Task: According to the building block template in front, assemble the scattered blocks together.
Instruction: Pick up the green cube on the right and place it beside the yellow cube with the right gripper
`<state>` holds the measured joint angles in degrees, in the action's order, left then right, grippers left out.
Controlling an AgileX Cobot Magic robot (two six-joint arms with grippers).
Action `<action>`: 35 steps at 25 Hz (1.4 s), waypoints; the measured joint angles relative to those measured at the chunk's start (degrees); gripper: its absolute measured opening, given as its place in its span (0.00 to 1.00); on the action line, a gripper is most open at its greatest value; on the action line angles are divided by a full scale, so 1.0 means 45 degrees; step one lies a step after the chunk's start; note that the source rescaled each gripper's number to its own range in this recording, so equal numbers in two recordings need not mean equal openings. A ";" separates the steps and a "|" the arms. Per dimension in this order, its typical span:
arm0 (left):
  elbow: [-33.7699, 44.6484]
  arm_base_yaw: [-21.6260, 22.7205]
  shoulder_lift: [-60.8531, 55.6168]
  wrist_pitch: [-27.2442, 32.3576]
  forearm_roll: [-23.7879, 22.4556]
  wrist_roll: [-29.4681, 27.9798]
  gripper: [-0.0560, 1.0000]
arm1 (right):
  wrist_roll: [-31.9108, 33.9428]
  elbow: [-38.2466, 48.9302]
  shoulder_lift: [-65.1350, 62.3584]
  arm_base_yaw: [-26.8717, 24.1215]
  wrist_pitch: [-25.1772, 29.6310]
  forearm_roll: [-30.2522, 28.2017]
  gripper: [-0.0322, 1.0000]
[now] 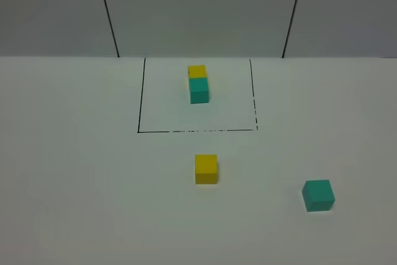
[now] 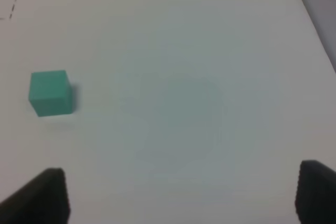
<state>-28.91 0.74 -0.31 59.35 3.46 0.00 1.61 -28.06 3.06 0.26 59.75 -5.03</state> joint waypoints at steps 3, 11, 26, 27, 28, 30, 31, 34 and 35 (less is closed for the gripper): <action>0.0000 0.0000 0.0000 0.0000 0.0000 0.0000 0.62 | 0.0073 0.0000 0.0000 0.0000 0.0000 -0.0044 0.75; 0.0000 0.0000 0.0000 0.0000 0.0000 0.0000 0.62 | 0.0096 0.0000 0.0000 0.0000 0.0000 -0.0069 0.75; 0.0000 0.0000 0.0000 0.0000 0.0000 0.0000 0.62 | -0.0359 -0.2623 0.3911 0.0000 -0.0108 0.0404 1.00; 0.0000 0.0000 0.0000 0.0000 0.0000 0.0000 0.62 | -0.0494 -0.2931 0.4756 0.0000 -0.0108 0.0561 1.00; 0.0000 0.0000 0.0000 0.0000 0.0000 0.0000 0.62 | -0.0633 -0.3226 0.5628 0.0000 -0.0118 0.0715 1.00; 0.0000 0.0000 0.0000 0.0000 0.0000 0.0000 0.62 | -0.0782 -0.3735 0.7292 0.0000 -0.0174 0.1010 1.00; 0.0000 0.0000 0.0000 0.0000 0.0000 0.0000 0.62 | -0.0797 -0.3984 0.8176 0.0000 -0.0196 0.1118 1.00; 0.0000 0.0000 0.0000 0.0000 0.0000 0.0000 0.62 | -0.0908 -0.4434 1.0319 0.0000 -0.0401 0.1118 1.00; 0.0000 0.0000 0.0000 0.0000 0.0000 0.0000 0.62 | -0.1004 -0.4470 1.0937 0.0000 -0.0585 0.1118 1.00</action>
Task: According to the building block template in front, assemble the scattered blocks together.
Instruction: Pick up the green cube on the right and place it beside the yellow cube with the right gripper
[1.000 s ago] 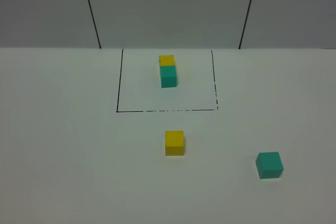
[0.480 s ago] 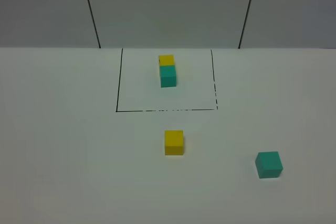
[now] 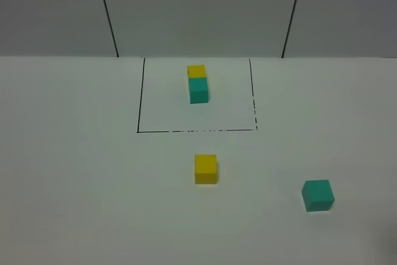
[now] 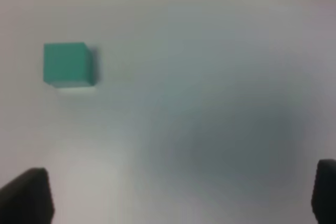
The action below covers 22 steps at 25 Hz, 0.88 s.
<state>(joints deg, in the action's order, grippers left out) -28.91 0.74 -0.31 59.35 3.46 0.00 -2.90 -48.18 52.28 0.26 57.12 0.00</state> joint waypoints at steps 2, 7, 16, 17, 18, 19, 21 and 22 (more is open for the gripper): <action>0.0000 0.0000 0.0000 0.0000 0.0000 0.0000 0.62 | -0.0110 0.0000 0.0971 0.0000 -0.0359 0.0177 1.00; 0.0000 0.0000 0.0000 0.0000 0.0000 0.0000 0.62 | -0.0153 -0.0024 0.3277 0.0000 -0.1516 0.0676 1.00; 0.0000 0.0000 0.0000 0.0000 0.0000 0.0000 0.62 | 0.0044 -0.0078 0.6233 0.1932 -0.3359 0.1323 1.00; 0.0000 0.0000 0.0000 0.0000 0.0000 0.0000 0.62 | 0.0377 -0.0121 0.6483 0.2387 -0.3613 0.1323 1.00; 0.0000 0.0000 0.0000 0.0000 0.0000 0.0000 0.62 | 0.0771 -0.0202 0.6744 0.2744 -0.3824 0.1323 1.00; 0.0000 0.0000 0.0000 0.0000 0.0000 0.0000 0.62 | 0.1197 -0.0311 0.7015 0.3130 -0.3953 0.1309 1.00; 0.0000 0.0000 0.0000 0.0000 0.0000 0.0000 0.62 | 0.1877 -0.0697 0.7504 0.3756 -0.4009 0.0967 1.00; 0.0000 0.0000 0.0000 0.0000 0.0000 0.0000 0.62 | 0.2173 -0.0895 0.7751 0.3970 -0.3960 0.0764 1.00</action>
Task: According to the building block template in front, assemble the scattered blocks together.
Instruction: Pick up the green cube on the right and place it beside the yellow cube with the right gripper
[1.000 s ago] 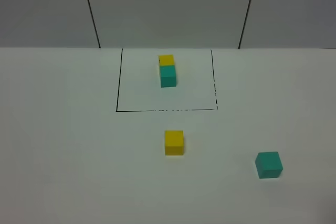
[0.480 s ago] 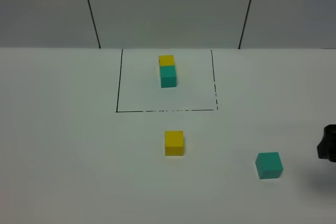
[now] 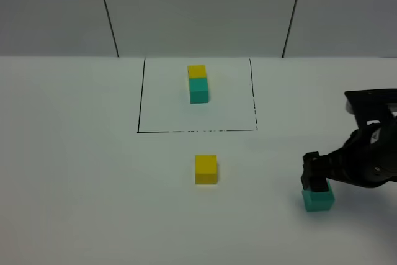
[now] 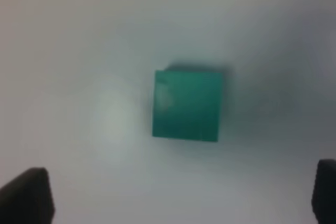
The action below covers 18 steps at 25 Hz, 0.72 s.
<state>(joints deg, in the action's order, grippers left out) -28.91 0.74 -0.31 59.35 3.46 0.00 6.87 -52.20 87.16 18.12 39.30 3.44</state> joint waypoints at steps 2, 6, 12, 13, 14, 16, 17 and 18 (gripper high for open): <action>0.0000 0.0000 0.0000 0.0000 0.0000 0.0000 0.62 | 0.0437 -0.0518 0.0430 0.0406 0.0226 -0.0536 1.00; 0.0000 0.0000 0.0000 0.0000 0.0000 0.0000 0.62 | 0.1397 -0.1449 0.1249 0.0724 0.1157 -0.1342 1.00; 0.0000 0.0000 0.0000 0.0000 0.0000 0.0000 0.62 | 0.1938 -0.1731 0.1807 0.0724 0.1820 -0.1610 1.00; 0.0000 0.0000 0.0000 0.0000 0.0000 0.0000 0.62 | 0.1966 -0.1731 0.1807 0.0724 0.1866 -0.1610 1.00; 0.0000 0.0000 0.0000 0.0000 0.0000 0.0000 0.62 | 0.1983 -0.1731 0.1807 0.0724 0.1949 -0.1610 0.99; 0.0000 0.0000 0.0000 0.0000 0.0000 0.0000 0.62 | 0.1997 -0.1731 0.1807 0.0724 0.2048 -0.1581 0.96; 0.0000 0.0000 0.0000 0.0000 0.0000 0.0000 0.62 | 0.1997 -0.1757 0.1807 0.0724 0.2051 -0.1503 0.93; 0.0000 0.0000 0.0000 0.0000 0.0000 0.0000 0.62 | 0.1997 -0.1788 0.1823 0.0724 0.2062 -0.1395 0.90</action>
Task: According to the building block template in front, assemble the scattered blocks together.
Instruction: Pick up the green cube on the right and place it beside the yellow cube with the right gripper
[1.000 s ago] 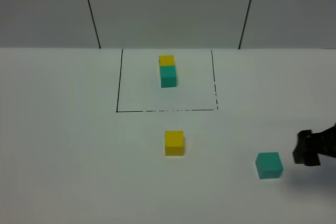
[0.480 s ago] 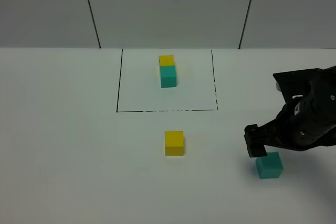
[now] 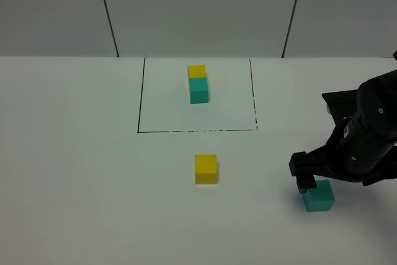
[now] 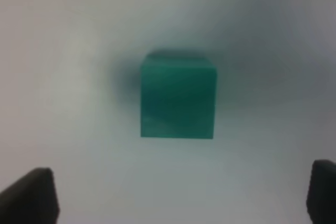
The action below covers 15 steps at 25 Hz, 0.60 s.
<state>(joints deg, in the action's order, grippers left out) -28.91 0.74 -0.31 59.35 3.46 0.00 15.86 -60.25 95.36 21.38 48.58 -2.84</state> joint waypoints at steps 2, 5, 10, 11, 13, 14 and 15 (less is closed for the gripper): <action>0.0000 0.0000 0.0000 0.0000 0.0000 0.0000 0.62 | -0.0011 -0.0221 0.0079 0.0000 0.0086 0.0428 0.83; 0.0000 0.0000 0.0000 0.0000 0.0000 0.0000 0.62 | -0.0242 -0.0588 0.0405 0.0042 0.0321 0.0954 0.78; 0.0000 0.0000 0.0000 0.0000 0.0000 0.0000 0.62 | -0.0675 -0.0702 0.0909 0.0059 0.0451 0.1013 0.77; 0.0000 0.0000 0.0000 0.0000 0.0000 0.0000 0.62 | -0.0811 -0.0702 0.0996 0.0059 0.0451 0.1013 0.77; 0.0000 0.0000 0.0000 0.0000 0.0000 0.0000 0.62 | -0.0952 -0.0702 0.1134 0.0059 0.0393 0.0972 0.78; 0.0000 0.0000 0.0000 0.0000 0.0000 0.0000 0.62 | -0.0987 -0.0702 0.1212 0.0059 0.0346 0.0901 0.79; 0.0000 0.0000 0.0000 0.0000 0.0000 0.0000 0.62 | -0.0987 -0.0702 0.1316 0.0059 0.0273 0.0805 0.80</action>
<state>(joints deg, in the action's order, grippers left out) -28.91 0.74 -0.31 59.35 3.46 0.00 11.42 -63.41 101.28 21.65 49.81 0.78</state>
